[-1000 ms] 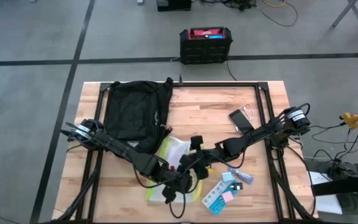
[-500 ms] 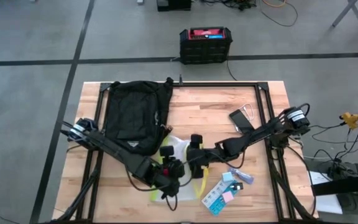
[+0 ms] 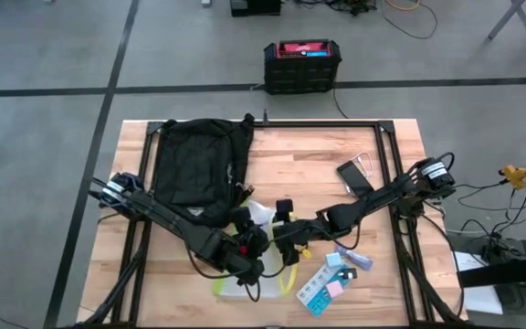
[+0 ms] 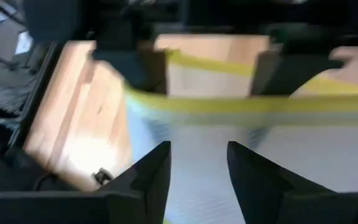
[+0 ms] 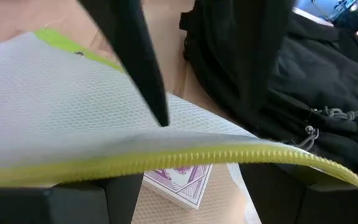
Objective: Unpack backpack
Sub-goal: Remove the game card from the zip bag
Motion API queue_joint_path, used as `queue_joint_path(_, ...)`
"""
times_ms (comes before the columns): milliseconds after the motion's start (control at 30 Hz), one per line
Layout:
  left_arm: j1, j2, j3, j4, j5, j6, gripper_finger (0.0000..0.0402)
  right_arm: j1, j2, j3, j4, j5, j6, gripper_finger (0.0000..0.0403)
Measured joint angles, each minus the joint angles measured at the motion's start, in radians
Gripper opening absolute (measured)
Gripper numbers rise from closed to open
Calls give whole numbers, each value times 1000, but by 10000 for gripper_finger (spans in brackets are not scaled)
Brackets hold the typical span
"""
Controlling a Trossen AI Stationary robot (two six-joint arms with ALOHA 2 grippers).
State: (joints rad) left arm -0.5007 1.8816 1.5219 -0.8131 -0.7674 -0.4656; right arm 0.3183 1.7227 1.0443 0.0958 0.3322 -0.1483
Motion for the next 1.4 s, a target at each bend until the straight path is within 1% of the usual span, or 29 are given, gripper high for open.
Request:
queue_joint_path(67, 4, -3, -12, 0, -16, -8, 174, 0, 0, 0, 3, -11, -9, 235)
queue_joint_path(167, 17, -3, -42, 14, -17, -15, 199, 0, 0, -2, 27, -59, -19, 245)
queue_joint_path(233, 29, -3, -72, 24, -17, -25, 214, 3, 0, -2, 41, -89, -30, 256)
queue_joint_path(367, 54, -3, -141, 44, 0, -55, 235, 9, 0, -2, 46, -96, -38, 284)
queue_joint_path(467, 67, -4, -197, 136, 7, -34, 240, 8, 0, -2, 42, -96, -36, 304)
queue_joint_path(567, 72, -7, -252, 287, 36, 31, 235, 9, 0, -2, 38, -98, -35, 320)
queue_joint_path(667, 73, -9, -289, 372, 44, 62, 220, 9, 0, -2, 35, -101, -35, 330)
queue_joint_path(767, 74, -15, -301, 377, 45, 64, 182, 8, 0, -2, 22, -100, -26, 333)
queue_joint_path(833, 74, -18, -302, 374, 47, 65, 138, 9, -1, -2, 3, -100, -8, 333)
queue_joint_path(933, 74, -36, -299, 368, 53, 92, 43, 15, -7, -2, -46, -101, 18, 330)
queue_joint_path(967, 74, -49, -299, 366, 55, 96, 22, 19, -12, -1, -69, -101, 29, 329)
queue_joint_path(1067, 74, -83, -304, 361, 57, 95, 6, 37, -31, 0, -143, -96, 63, 326)
queue_joint_path(1200, 71, -134, -307, 331, 55, 109, 1, 60, -47, 0, -219, -97, 109, 326)
queue_joint_path(1300, 58, -182, -307, 308, 59, 132, 0, 69, -46, 0, -221, -97, 139, 329)
queue_joint_path(1400, 34, -230, -307, 306, 93, 175, 0, 69, -14, -8, -158, -91, 157, 327)
